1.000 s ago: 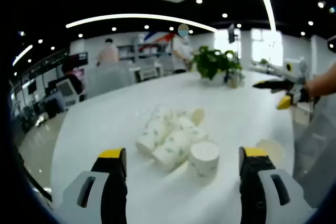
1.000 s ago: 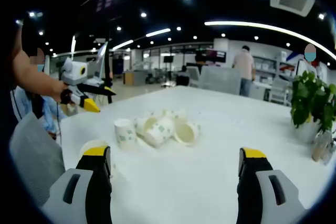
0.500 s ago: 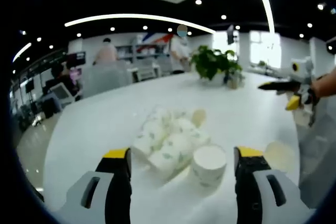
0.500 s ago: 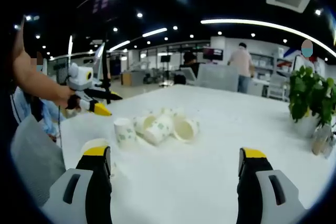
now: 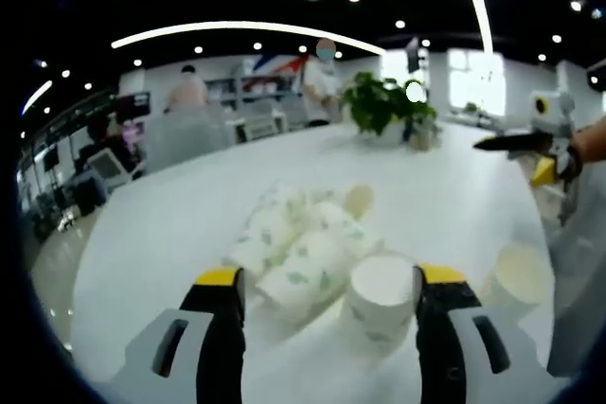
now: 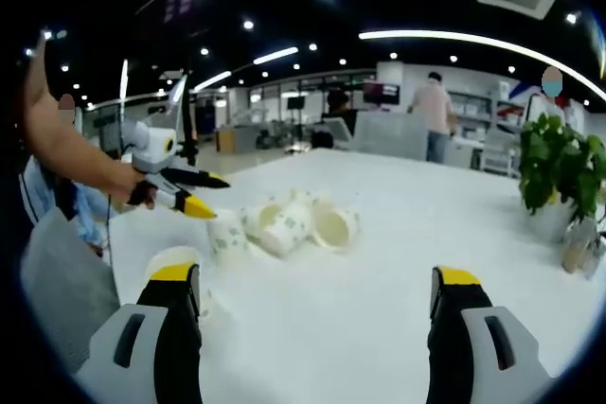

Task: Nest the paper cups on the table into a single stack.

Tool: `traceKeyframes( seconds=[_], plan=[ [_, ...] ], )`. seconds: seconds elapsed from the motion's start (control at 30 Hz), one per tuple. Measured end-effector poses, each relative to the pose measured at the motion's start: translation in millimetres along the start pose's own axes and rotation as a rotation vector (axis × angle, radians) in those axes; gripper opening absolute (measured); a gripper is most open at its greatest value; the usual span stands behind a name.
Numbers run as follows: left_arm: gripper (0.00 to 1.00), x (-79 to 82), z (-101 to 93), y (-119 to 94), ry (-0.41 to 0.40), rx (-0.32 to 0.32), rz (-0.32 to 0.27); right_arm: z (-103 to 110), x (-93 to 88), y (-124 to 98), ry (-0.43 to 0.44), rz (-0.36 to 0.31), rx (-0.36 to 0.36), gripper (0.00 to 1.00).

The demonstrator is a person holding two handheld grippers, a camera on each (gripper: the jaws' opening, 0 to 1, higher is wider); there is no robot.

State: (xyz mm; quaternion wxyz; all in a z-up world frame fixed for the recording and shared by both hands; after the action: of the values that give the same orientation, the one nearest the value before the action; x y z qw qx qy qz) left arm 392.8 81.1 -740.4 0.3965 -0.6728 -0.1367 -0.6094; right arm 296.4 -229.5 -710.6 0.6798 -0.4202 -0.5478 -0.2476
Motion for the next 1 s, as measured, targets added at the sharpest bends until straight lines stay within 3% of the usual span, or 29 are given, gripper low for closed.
traceKeyframes(
  seconds=[0.5, 0.87, 1.0],
  plan=[
    [0.63, -0.1, 0.6, 6.8, -0.018, -0.003, -0.017, -0.5, -1.1, -0.9, 0.007, 0.007, -0.003, 1.0],
    [0.6, -2.0, -15.5, 4.0, -0.066, -0.071, -0.052, 1.0, -3.3, -1.7, 0.015, 0.018, -0.008, 1.0],
    [0.56, -14.1, -20.4, 9.6, -0.044, -0.083, -0.006, 3.0, -2.2, -0.9, 0.017, 0.018, -0.008, 1.0]
  ],
)
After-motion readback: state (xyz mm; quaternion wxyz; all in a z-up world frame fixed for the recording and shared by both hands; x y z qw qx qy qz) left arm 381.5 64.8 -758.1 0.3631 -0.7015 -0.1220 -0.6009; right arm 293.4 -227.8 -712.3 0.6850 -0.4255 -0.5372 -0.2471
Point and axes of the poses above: the point that each gripper's makers call its tool centre point, and the gripper's own axes: y roughly forward along the fingers, z roughly to its left, x roughly out of its top, the point moved 7 cm from there along -y, roughly backward along the fingers, and after that the axes turned 2 degrees about y, right-handed, at the moved point
